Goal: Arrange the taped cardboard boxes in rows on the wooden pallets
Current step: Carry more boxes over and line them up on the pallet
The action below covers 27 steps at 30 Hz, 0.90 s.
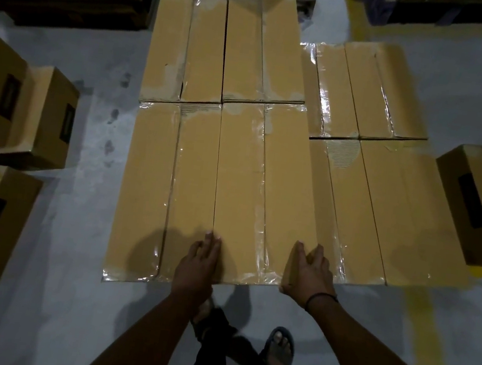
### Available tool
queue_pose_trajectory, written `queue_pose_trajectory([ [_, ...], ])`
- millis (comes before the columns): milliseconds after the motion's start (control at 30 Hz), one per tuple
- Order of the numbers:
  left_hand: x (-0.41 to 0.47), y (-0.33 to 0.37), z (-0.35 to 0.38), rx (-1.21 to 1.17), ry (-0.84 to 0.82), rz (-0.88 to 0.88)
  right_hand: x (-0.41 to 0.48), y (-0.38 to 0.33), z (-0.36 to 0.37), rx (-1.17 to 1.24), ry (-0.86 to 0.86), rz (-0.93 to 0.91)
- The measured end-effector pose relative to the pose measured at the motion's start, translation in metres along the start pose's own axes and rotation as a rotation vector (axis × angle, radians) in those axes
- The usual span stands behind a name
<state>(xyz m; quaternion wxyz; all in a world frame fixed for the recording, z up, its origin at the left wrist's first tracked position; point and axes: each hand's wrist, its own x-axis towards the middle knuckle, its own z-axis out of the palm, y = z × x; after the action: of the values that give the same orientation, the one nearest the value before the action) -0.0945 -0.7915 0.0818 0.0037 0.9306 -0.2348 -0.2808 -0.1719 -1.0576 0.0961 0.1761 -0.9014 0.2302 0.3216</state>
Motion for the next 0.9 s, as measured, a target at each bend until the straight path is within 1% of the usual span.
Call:
queue_pose_trajectory([
  [100,-0.002,-0.003,-0.004,-0.008,-0.016,0.023,-0.008,-0.001,0.003,-0.088,0.05,-0.046],
  [200,-0.015,-0.004,-0.009,-0.112,-0.01,-0.016,-0.019,-0.006,0.003,-0.081,0.046,-0.104],
  [300,-0.042,-0.007,-0.015,-0.241,0.042,-0.136,-0.037,-0.014,-0.004,-0.054,0.029,-0.16],
  [433,-0.088,-0.012,-0.027,-0.328,0.067,-0.257,-0.072,-0.03,-0.019,-0.043,0.007,-0.239],
  [633,-0.147,-0.012,-0.059,-0.493,0.231,-0.398,-0.107,-0.08,-0.041,-0.103,0.045,-0.487],
  [700,-0.165,-0.01,-0.071,-0.632,0.289,-0.458,-0.117,-0.099,-0.048,-0.122,0.062,-0.562],
  [800,-0.187,-0.016,-0.085,-0.769,0.436,-0.482,-0.129,-0.131,-0.058,-0.168,0.09,-0.668],
  [900,-0.209,-0.028,-0.101,-0.806,0.478,-0.482,-0.144,-0.164,-0.065,-0.211,0.131,-0.763],
])
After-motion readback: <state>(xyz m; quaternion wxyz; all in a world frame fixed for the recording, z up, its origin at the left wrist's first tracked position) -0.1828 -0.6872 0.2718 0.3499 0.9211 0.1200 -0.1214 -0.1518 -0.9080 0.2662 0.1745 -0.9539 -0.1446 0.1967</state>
